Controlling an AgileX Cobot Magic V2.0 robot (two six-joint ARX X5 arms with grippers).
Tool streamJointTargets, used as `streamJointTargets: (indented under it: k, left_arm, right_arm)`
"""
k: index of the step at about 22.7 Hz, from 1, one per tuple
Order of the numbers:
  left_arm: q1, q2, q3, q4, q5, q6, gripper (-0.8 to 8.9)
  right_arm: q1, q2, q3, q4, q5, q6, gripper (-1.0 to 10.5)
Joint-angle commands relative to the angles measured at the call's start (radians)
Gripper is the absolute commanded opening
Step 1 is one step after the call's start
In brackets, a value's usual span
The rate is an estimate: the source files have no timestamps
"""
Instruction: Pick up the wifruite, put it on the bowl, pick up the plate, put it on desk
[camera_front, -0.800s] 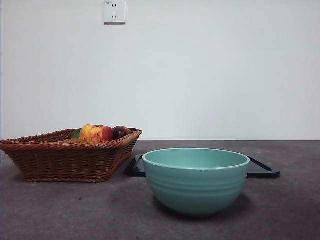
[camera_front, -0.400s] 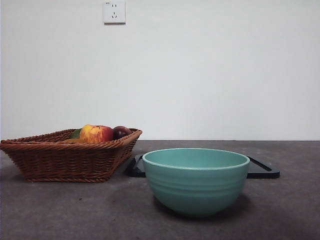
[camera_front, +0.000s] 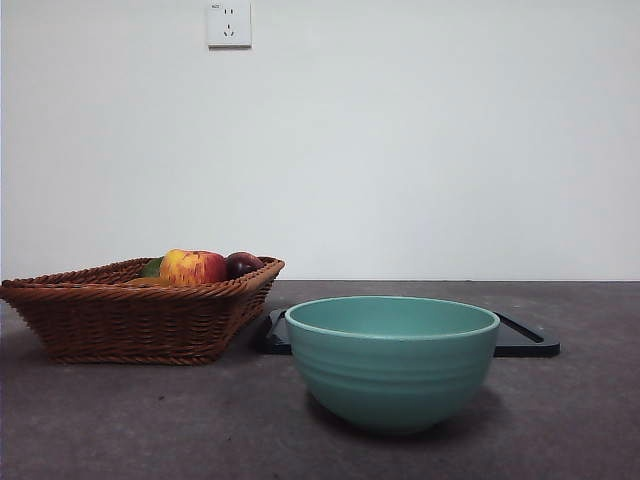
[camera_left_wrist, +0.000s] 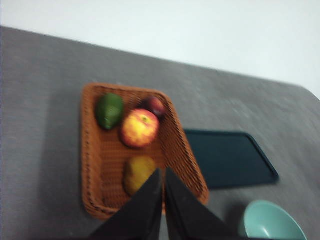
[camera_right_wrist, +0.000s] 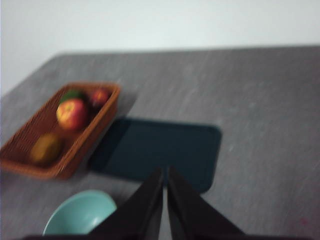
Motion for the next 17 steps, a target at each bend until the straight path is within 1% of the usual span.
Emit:
streamJointTargets:
  k: [1, 4, 8, 12, 14, 17]
  left_arm:
    - [-0.003, 0.056, 0.07, -0.057, 0.051, 0.081, 0.1]
    - [-0.018, 0.114, 0.134, -0.141, 0.079, 0.13, 0.1]
    - [-0.054, 0.178, 0.198, -0.237, 0.113, 0.187, 0.1]
    - [-0.125, 0.235, 0.232, -0.336, 0.124, 0.226, 0.1]
    - [-0.157, 0.247, 0.232, -0.365, 0.126, 0.24, 0.1]
    - [-0.181, 0.249, 0.232, -0.368, 0.126, 0.24, 0.1]
  right_arm:
    - [0.004, 0.076, 0.077, -0.068, -0.053, -0.085, 0.1]
    - [0.004, 0.141, 0.134, -0.138, -0.124, -0.124, 0.1]
    - [0.019, 0.206, 0.184, -0.22, -0.158, -0.179, 0.1]
    - [0.105, 0.257, 0.201, -0.295, -0.202, -0.227, 0.1]
    - [0.16, 0.27, 0.201, -0.316, -0.201, -0.238, 0.1]
    - [0.225, 0.28, 0.201, -0.325, -0.2, -0.242, 0.1]
